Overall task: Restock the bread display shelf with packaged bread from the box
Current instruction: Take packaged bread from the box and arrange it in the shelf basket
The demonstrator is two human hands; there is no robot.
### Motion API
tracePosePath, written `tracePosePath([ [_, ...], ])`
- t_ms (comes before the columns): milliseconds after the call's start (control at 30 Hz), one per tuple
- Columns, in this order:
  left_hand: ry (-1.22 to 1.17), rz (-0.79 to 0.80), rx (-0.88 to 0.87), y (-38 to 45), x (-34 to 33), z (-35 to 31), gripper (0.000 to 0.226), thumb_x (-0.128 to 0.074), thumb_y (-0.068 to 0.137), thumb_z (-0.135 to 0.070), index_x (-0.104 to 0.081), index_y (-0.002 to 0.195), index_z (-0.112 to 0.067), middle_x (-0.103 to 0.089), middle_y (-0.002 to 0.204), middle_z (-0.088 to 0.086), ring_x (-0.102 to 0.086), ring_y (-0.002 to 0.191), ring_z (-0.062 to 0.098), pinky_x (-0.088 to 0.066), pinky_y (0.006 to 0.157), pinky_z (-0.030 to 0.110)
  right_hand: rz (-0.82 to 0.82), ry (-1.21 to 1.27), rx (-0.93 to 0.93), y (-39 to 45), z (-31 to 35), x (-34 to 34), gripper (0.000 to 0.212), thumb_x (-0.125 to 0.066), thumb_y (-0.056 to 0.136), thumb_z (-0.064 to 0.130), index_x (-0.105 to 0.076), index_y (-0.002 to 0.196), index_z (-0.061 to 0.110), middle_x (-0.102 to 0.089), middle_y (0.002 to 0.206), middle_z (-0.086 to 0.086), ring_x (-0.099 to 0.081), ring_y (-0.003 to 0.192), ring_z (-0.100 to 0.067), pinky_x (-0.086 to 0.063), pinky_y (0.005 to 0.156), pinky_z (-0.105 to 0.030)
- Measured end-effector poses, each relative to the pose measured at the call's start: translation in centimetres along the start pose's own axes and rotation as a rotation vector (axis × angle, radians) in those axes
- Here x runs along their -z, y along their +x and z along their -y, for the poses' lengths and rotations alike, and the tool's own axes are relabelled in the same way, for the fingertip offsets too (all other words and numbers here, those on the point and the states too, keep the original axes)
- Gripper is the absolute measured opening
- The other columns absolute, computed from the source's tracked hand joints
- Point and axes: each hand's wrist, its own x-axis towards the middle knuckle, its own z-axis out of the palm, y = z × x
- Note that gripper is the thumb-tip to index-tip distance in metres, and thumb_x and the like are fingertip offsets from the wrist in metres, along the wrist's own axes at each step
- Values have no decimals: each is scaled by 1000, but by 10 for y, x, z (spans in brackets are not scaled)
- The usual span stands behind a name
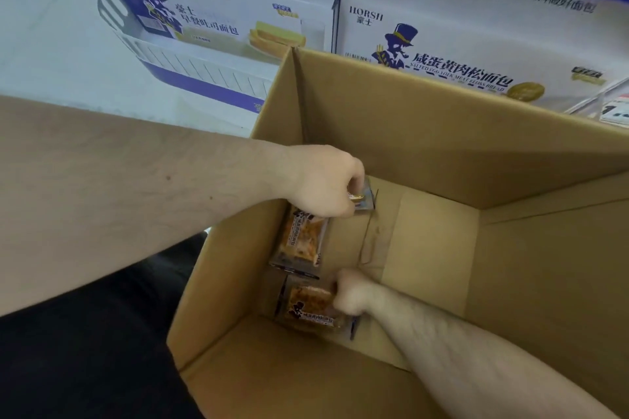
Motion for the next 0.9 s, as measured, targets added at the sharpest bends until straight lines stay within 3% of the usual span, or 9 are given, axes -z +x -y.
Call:
tracePosePath([
  [100,-51,-42,33,0,1,3,35,-60,92,-25,-56,126,-20,-64,115,-6,-58,99,13,-51,84,27,73,299,51,-3,-6,34,51,-78,82,19,-62,130,16,-64,122,0,-61,111,-20,-51,93,-29],
  [233,-138,-97,87,-1,2,7,38,-61,91,-24,-54,128,-19,-64,118,-3,-59,102,15,-51,88,28,30,1013,34,5,-2,43,43,-75,84,8,-64,124,15,-71,109,2,-64,106,-16,-47,97,-28],
  [333,-211,-114,103,-1,2,9,41,-62,91,-23,-53,130,-18,-65,117,-2,-60,105,16,-51,93,33,-31,1256,-51,23,22,27,49,-72,84,14,-56,130,18,-66,122,-1,-57,119,-22,-39,110,-40],
  [433,-248,-103,106,-2,2,11,39,-62,91,-23,-53,128,-19,-65,115,-3,-60,105,15,-51,93,33,-84,1425,-77,35,46,20,34,-66,85,10,-59,118,14,-67,113,-7,-60,112,-27,-46,105,-43],
  [533,-262,-79,120,-1,-1,14,40,-63,90,-23,-53,129,-19,-64,118,-3,-59,106,15,-50,92,30,-82,1511,-38,43,60,19,31,-71,82,15,-64,112,16,-73,107,-9,-69,101,-29,-54,97,-47],
  [633,-275,-66,129,-1,0,13,41,-63,91,-24,-52,131,-19,-63,121,-3,-59,108,15,-50,93,29,-69,1488,21,44,64,22,22,-73,87,16,-66,108,21,-74,103,-4,-72,89,-20,-57,80,-33],
  [700,-281,-71,120,-3,3,10,40,-62,91,-22,-52,130,-18,-64,118,-2,-60,106,15,-50,94,31,-70,1440,25,28,54,28,25,-72,88,13,-68,113,16,-76,100,-6,-73,86,-20,-58,75,-31],
  [833,-268,-82,90,-9,11,0,45,-61,91,-20,-49,134,-15,-65,117,-1,-60,106,16,-50,93,31,140,1378,1,-30,-6,46,32,-69,88,17,-63,118,7,-77,100,-13,-75,88,-27,-59,80,-37],
  [900,-266,-81,99,-11,15,-6,48,-61,92,-23,-47,137,-14,-64,120,0,-59,107,17,-49,92,30,220,1373,34,-58,-32,55,30,-68,86,13,-64,114,4,-76,99,-15,-75,83,-26,-60,73,-35],
])
